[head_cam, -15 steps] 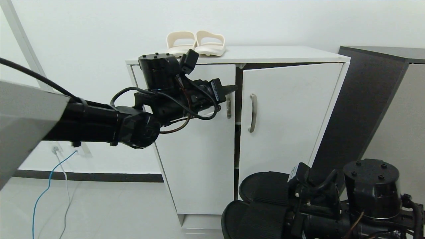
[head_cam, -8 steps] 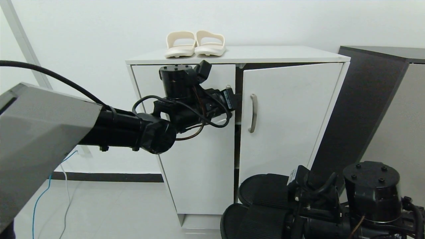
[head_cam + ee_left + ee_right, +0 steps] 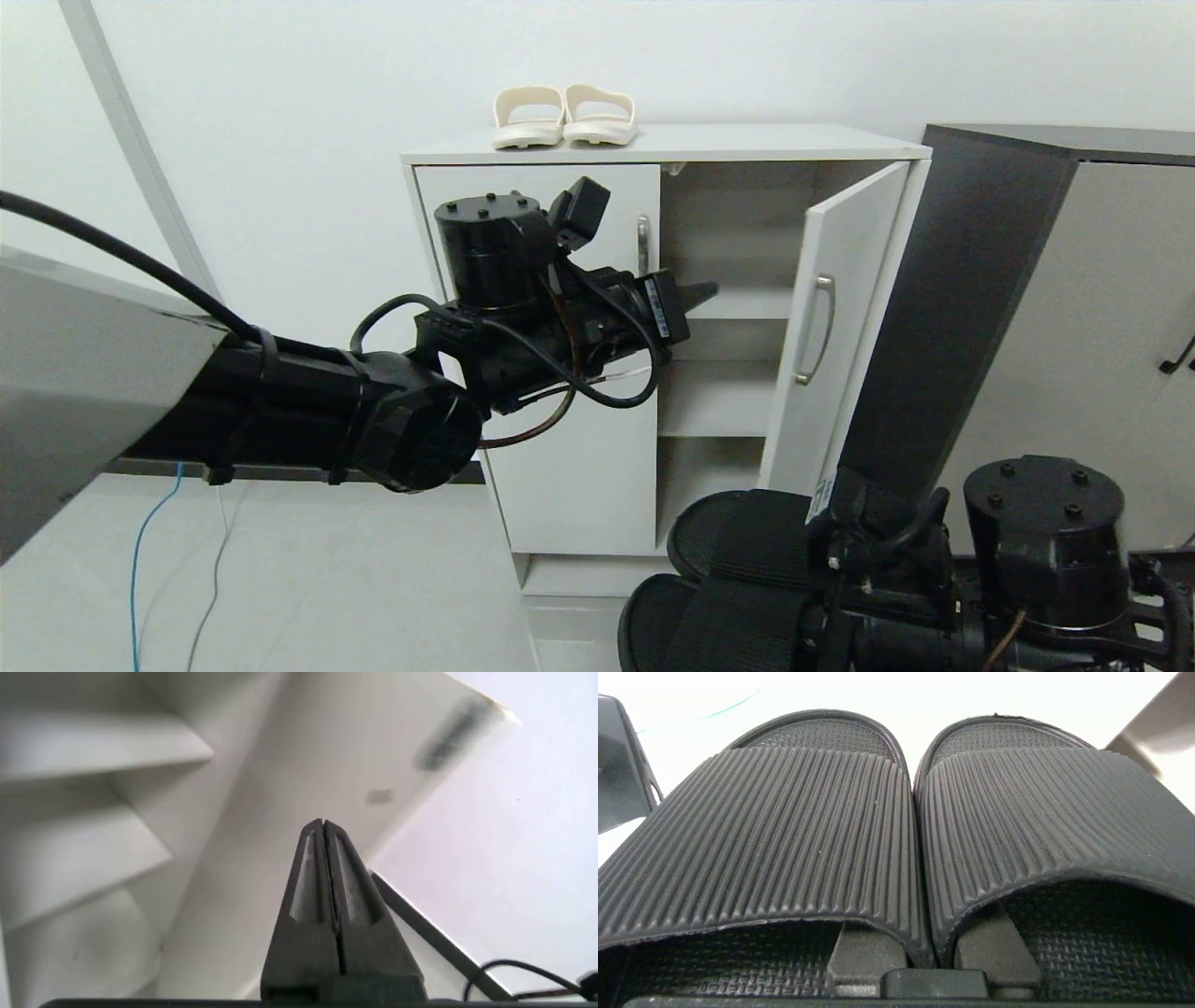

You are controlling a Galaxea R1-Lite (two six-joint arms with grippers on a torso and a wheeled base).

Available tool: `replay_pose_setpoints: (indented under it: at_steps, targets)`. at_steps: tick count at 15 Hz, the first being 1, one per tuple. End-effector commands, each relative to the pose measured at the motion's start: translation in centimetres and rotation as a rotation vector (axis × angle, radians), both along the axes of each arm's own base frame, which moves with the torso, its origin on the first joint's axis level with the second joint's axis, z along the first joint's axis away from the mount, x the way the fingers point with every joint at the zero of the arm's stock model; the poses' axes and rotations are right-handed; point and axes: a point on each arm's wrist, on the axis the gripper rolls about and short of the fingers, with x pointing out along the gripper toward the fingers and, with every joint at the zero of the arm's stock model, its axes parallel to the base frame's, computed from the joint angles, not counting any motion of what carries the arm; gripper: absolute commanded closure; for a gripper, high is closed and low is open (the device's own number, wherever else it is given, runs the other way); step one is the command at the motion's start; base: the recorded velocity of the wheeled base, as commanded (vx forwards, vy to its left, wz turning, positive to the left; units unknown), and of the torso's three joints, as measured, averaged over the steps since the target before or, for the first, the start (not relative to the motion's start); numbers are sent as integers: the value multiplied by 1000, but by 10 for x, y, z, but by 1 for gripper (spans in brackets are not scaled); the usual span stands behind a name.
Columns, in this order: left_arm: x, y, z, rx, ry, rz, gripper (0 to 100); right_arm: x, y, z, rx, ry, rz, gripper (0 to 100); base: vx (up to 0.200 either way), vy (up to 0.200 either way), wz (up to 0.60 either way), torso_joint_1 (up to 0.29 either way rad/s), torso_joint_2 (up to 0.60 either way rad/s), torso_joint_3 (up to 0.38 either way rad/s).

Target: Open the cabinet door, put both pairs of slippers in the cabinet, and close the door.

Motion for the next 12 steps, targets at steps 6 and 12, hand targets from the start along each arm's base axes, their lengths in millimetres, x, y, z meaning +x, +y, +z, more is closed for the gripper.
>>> replay_pose_setpoints:
  at_steps: [6, 12]
  targets:
    - [-45, 59, 15, 15, -48, 80, 100, 11, -4, 3, 14, -5, -45, 100, 0, 0, 0, 0, 0, 0]
    - [-176, 151, -3, 152, -84, 268, 100, 21, -6, 0, 9, 1, -80, 100, 0, 0, 0, 0, 0, 0]
